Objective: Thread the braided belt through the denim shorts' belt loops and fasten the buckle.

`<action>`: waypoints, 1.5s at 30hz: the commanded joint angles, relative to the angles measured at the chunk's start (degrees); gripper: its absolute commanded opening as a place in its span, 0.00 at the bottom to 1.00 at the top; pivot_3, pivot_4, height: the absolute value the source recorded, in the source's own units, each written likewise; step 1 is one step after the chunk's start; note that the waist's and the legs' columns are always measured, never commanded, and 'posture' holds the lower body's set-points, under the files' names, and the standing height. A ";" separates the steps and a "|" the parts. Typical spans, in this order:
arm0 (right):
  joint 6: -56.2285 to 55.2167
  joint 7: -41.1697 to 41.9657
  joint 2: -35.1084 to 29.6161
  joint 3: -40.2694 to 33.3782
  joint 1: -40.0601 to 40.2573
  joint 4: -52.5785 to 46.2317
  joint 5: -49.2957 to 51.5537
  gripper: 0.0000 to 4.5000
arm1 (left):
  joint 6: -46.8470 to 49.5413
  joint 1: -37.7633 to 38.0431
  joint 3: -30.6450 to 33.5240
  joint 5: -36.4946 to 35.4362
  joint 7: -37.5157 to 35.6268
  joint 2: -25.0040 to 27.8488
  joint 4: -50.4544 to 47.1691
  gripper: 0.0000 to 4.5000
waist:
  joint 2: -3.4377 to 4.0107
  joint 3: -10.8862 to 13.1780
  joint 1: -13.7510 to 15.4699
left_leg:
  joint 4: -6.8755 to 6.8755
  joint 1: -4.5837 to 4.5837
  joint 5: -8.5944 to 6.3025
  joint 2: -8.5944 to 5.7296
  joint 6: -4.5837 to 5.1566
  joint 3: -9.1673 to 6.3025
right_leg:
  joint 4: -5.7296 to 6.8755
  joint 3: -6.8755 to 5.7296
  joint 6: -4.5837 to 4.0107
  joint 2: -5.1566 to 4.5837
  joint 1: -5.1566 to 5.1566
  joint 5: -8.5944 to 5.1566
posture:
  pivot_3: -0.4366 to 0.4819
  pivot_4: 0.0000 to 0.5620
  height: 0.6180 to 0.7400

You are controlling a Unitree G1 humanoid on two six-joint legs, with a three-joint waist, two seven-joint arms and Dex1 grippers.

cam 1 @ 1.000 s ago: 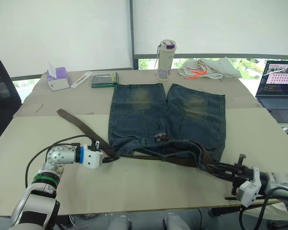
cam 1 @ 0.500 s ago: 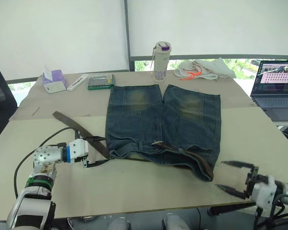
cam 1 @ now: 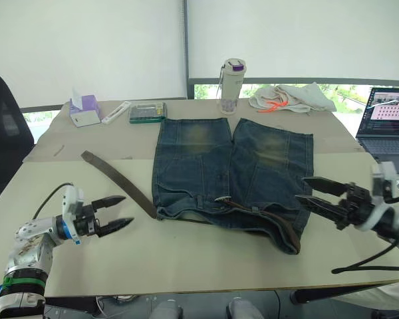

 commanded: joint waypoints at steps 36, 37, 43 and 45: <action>6.10 5.74 14.37 -4.38 -6.17 -1.90 -36.24 0.99 | 21.10 -1.43 -0.05 -2.84 31.90 -12.09 -36.16 1.00 | -0.18 -0.20 0.48 | 0.41 -0.76 -0.03 -0.27 -0.30 0.10 | 0.27 -0.04 0.11 0.00 -0.86 0.13 | 0.48 0.27 1.00; 5.29 5.02 13.46 -4.28 -6.93 0.38 -38.76 0.99 | 21.39 -1.16 -0.49 -3.40 29.42 -11.04 -36.75 1.00 | -0.17 -0.20 0.41 | 0.41 -0.75 -0.03 -0.28 -0.31 0.12 | 0.26 -0.04 0.11 -0.01 -0.85 0.13 | 0.48 0.27 1.00; 6.93 4.38 11.02 -0.73 -9.04 6.19 -46.96 0.99 | 20.79 0.51 -5.75 -0.75 19.45 -4.64 -38.86 1.00 | -0.13 -0.18 0.22 | 0.39 -0.75 -0.03 -0.30 -0.31 0.22 | 0.21 -0.04 0.09 0.00 -0.85 0.12 | 0.48 0.27 1.00; 10.01 5.47 10.06 1.31 -8.88 5.79 -48.41 0.99 | 20.85 0.62 -6.52 -0.61 18.69 -4.23 -39.29 1.00 | -0.12 -0.19 0.07 | 0.38 -0.75 -0.03 -0.28 -0.31 0.20 | 0.20 -0.03 0.09 0.01 -0.84 0.12 | 0.48 0.27 1.00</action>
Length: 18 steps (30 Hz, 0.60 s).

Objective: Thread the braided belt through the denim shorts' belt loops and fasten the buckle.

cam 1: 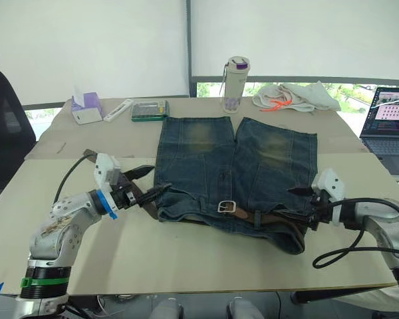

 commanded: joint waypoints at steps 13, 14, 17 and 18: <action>8.18 -3.71 3.60 8.96 -6.70 4.94 -10.14 0.26 | 0.32 1.79 -3.09 1.79 -5.15 3.87 -4.62 1.00 | -0.07 -0.03 -0.41 | 0.00 0.05 0.00 0.10 0.00 -0.04 | -0.01 0.00 -0.01 0.04 0.06 0.01 | 0.48 0.27 1.00; 7.89 -4.48 4.15 8.86 -7.28 5.79 -10.71 0.21 | 0.23 1.86 -3.27 1.93 -5.50 4.28 -4.72 1.00 | -0.07 -0.03 -0.55 | 0.00 0.06 0.00 0.11 0.00 -0.03 | -0.01 -0.01 -0.01 0.05 0.07 0.01 | 0.48 0.27 1.00; 6.92 -8.53 6.50 8.81 -10.46 10.11 -13.40 0.01 | 0.03 2.01 -3.22 1.99 -5.28 4.56 -4.80 1.00 | -0.05 -0.03 -0.53 | 0.00 0.08 0.00 0.10 0.00 0.00 | -0.01 0.00 -0.03 0.04 0.06 0.02 | 0.48 0.27 1.00; 6.81 -10.42 7.79 8.50 -11.89 11.99 -14.02 0.01 | -0.21 2.01 -3.21 2.20 -5.17 4.59 -4.86 1.00 | -0.09 -0.03 -0.59 | 0.00 0.08 0.00 0.10 0.00 0.00 | 0.00 0.00 -0.04 0.04 0.06 0.03 | 0.48 0.27 1.00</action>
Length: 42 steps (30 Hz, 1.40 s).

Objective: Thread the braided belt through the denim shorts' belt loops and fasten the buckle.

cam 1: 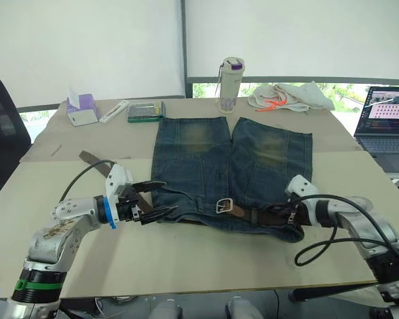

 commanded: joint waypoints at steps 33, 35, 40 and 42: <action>-1.67 7.28 -1.27 -13.36 -3.24 -3.85 8.44 0.92 | 0.57 -15.63 13.11 10.51 42.69 -13.50 15.82 1.00 | 0.05 0.09 0.31 | -0.11 -0.09 0.07 -0.11 -0.11 -0.10 | -0.01 -0.06 -0.02 -0.02 -0.08 0.05 | 0.48 0.27 1.00; -1.06 9.55 -2.25 -14.75 -2.01 -5.73 10.79 0.92 | 1.59 -20.14 15.03 12.34 50.58 -14.99 19.91 1.00 | 0.00 0.11 0.38 | -0.11 -0.09 0.07 -0.13 -0.11 -0.11 | -0.02 -0.06 -0.01 -0.04 -0.08 0.06 | 0.48 0.27 1.00; -2.08 12.76 -1.11 -16.00 -0.02 -11.24 15.78 0.92 | 2.74 -27.11 12.97 20.11 60.42 -14.46 30.39 1.00 | -0.08 0.12 0.24 | -0.11 -0.08 0.07 -0.26 -0.12 -0.12 | 0.04 -0.06 0.00 -0.05 -0.08 0.06 | 0.48 0.27 1.00; -0.79 11.66 0.24 -14.88 -0.13 -14.43 17.02 0.92 | 2.72 -30.54 12.66 21.94 62.87 -14.37 37.11 1.00 | -0.09 0.13 0.24 | -0.11 -0.07 0.08 -0.27 -0.12 -0.12 | 0.09 -0.05 0.00 -0.05 -0.11 0.06 | 0.48 0.27 1.00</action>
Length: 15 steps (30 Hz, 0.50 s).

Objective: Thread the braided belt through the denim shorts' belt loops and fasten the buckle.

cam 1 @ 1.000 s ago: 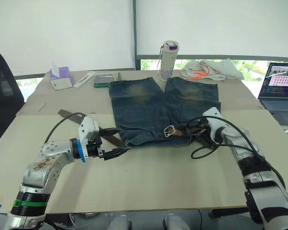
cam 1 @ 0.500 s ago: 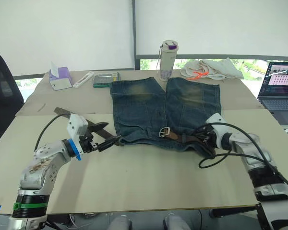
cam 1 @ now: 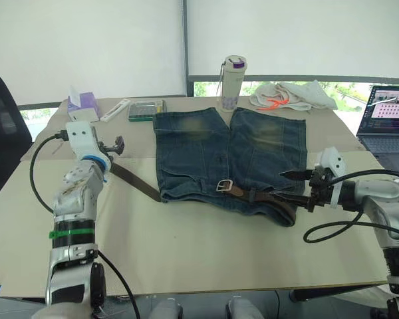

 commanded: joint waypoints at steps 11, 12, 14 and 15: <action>3.80 -3.42 5.43 3.02 -2.43 -12.14 5.08 0.92 | -9.53 -18.19 -0.12 6.70 7.10 1.61 42.30 1.00 | -0.19 0.10 0.47 | 0.00 -0.06 0.09 -0.26 -0.15 -0.14 | 0.15 -0.07 0.08 -0.17 -0.09 -0.01 | 0.48 0.27 1.00; 3.80 -3.44 5.45 3.11 -2.41 -12.14 5.04 0.92 | -10.41 -18.74 0.33 6.37 7.48 1.65 44.42 1.00 | -0.20 0.11 0.48 | 0.00 -0.06 0.09 -0.26 -0.16 -0.14 | 0.15 -0.07 0.08 -0.17 -0.09 -0.01 | 0.48 0.27 1.00; 3.67 -3.51 5.54 3.23 -2.29 -12.12 4.91 0.92 | -11.80 -19.41 1.45 5.43 8.18 1.61 47.20 1.00 | -0.21 0.11 0.47 | 0.00 -0.05 0.09 -0.25 -0.16 -0.15 | 0.16 -0.09 0.08 -0.16 -0.10 -0.02 | 0.48 0.27 1.00; 3.63 -3.59 5.61 3.25 -2.23 -12.14 4.89 0.93 | -12.51 -19.63 1.86 5.16 8.47 1.62 48.09 0.94 | -0.21 0.11 0.46 | 0.00 -0.05 0.09 -0.26 -0.16 -0.15 | 0.17 -0.09 0.08 -0.16 -0.10 -0.02 | 0.48 0.27 1.00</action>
